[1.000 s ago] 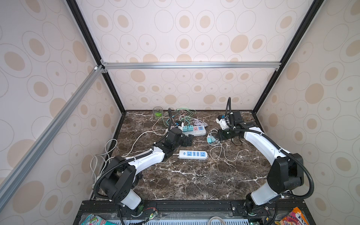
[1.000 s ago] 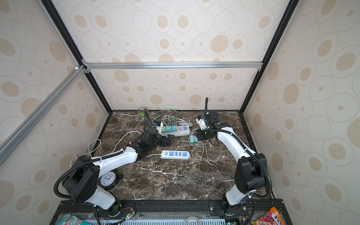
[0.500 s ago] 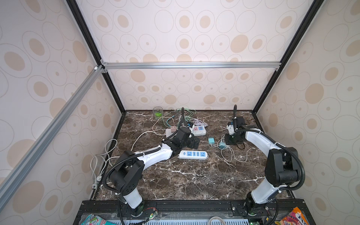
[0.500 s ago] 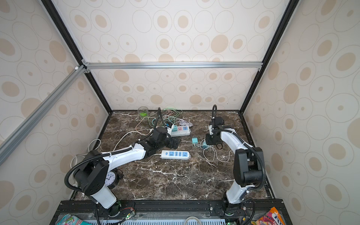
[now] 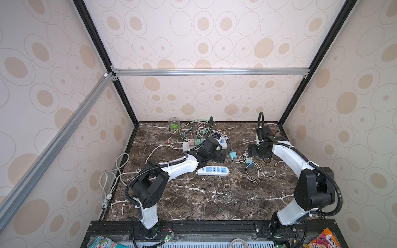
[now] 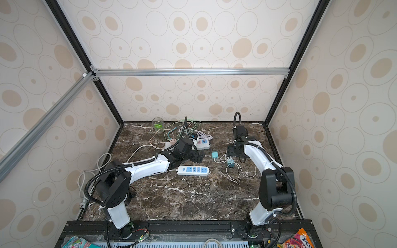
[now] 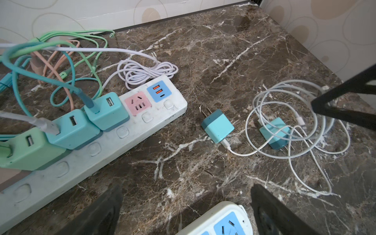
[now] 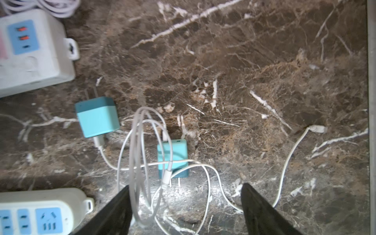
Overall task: Insert plugs into power strip
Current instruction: Pick up the plug from the middle-right of the table.
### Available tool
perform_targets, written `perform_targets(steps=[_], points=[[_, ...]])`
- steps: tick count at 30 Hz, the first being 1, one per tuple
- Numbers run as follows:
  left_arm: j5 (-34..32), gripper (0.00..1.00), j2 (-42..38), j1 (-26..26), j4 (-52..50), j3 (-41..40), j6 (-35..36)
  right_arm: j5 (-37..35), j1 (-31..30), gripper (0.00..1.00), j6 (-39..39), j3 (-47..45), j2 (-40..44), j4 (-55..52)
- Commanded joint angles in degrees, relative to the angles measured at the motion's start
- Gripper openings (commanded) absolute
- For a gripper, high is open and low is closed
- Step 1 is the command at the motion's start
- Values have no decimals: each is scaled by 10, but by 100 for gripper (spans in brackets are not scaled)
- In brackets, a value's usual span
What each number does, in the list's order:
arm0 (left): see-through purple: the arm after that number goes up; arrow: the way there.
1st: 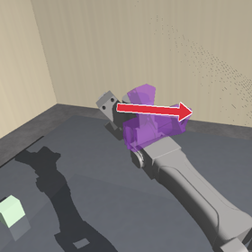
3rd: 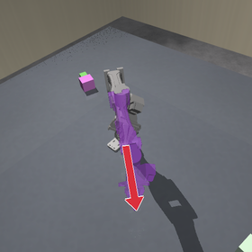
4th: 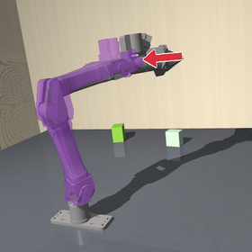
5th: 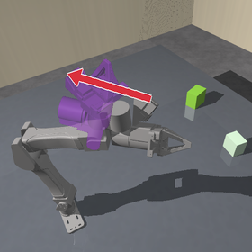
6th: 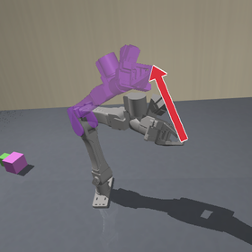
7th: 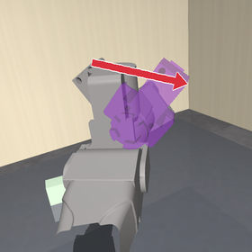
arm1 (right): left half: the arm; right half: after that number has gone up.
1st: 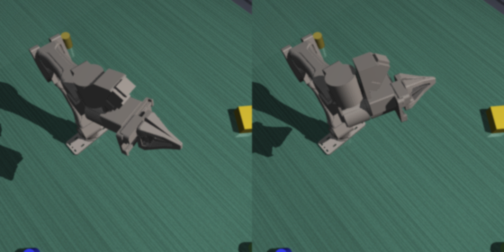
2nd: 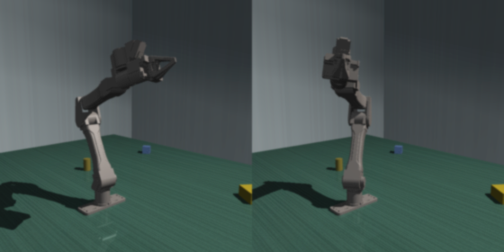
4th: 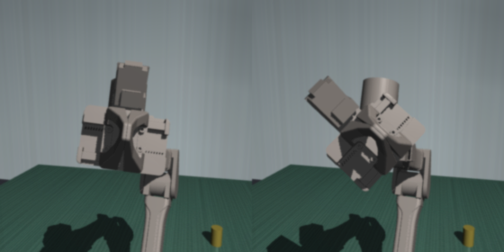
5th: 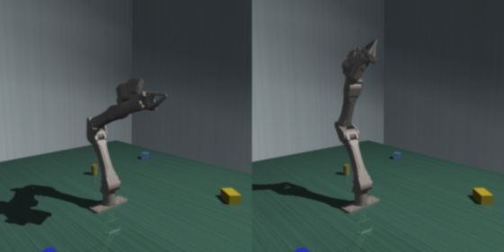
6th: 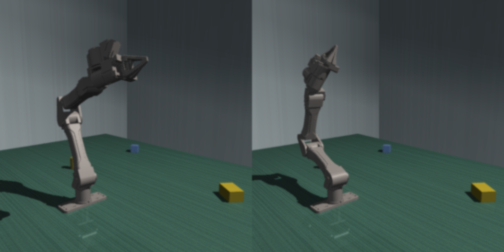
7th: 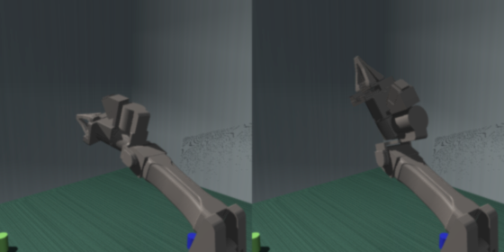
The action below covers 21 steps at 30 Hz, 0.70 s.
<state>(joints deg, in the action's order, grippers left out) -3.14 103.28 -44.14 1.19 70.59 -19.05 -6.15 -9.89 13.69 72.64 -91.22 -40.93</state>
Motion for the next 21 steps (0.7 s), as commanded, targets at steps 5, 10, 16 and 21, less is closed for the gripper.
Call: perform_targets(steps=[5,10,16,21], points=[[-65,98,-29,-2,-4,-10,-29,141,-48,82,8,2,10,66],[-84,98,-34,0,-14,-17,-37,38,-87,81,75,24,-29,49],[-92,98,-35,1,-20,-22,-44,88,-92,75,81,11,-35,78],[-91,98,-31,4,-21,-19,-48,-71,-98,76,119,32,-69,13]])
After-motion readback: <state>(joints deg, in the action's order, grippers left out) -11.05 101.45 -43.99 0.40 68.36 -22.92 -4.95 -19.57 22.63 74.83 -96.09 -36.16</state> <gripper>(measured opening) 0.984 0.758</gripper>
